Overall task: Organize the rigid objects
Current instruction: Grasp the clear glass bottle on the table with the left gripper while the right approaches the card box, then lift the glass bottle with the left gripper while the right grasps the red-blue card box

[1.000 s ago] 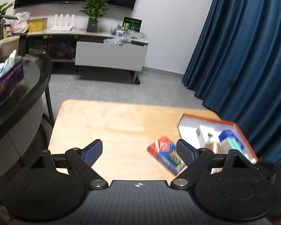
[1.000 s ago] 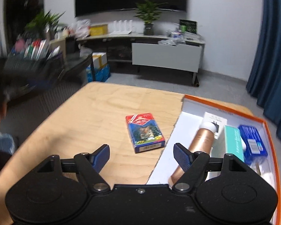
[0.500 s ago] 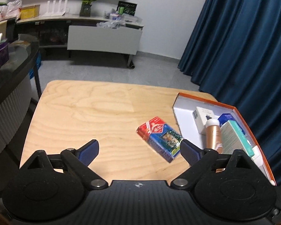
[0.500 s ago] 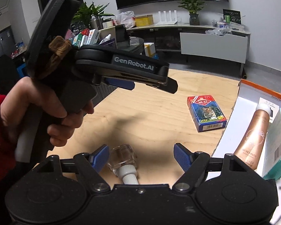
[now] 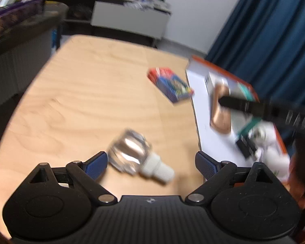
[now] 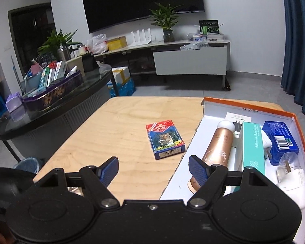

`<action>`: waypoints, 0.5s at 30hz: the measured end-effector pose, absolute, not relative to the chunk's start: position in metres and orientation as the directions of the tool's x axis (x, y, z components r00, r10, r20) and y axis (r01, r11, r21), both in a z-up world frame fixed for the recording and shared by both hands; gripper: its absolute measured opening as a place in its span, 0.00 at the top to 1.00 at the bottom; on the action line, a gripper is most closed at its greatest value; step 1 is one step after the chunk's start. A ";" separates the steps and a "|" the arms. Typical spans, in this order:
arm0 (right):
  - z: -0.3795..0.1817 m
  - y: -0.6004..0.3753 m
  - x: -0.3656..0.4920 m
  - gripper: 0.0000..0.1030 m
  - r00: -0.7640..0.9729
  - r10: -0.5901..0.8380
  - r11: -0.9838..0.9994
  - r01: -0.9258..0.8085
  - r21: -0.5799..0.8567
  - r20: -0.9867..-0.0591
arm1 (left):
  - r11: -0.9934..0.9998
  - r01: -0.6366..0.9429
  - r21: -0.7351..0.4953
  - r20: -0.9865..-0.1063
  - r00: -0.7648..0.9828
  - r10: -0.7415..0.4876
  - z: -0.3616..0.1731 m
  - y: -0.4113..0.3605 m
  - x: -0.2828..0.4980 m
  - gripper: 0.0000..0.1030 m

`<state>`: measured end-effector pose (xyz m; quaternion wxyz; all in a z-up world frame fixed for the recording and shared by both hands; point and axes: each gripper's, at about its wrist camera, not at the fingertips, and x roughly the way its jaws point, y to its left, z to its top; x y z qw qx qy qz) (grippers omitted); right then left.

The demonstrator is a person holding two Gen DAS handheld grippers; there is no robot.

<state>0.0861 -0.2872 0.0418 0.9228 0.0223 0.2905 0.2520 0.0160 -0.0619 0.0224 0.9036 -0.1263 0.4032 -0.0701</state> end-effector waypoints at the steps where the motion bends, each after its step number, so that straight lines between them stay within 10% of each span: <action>1: 0.043 -0.289 0.084 0.13 0.707 0.478 0.872 -0.452 0.186 -0.521 | 0.965 0.031 -0.259 -0.715 0.666 -0.213 0.019 -0.063 0.017 0.07; 5: 0.048 -0.295 0.083 0.13 0.721 0.469 0.879 -0.436 0.191 -0.509 | 0.997 0.012 -0.077 -0.719 0.692 -0.064 0.010 -0.051 0.024 0.05; 15: 0.050 -0.283 0.088 0.12 0.714 0.490 0.869 -0.448 0.211 -0.500 | 0.998 -0.006 -0.057 -0.698 0.715 -0.036 0.013 -0.032 0.041 0.08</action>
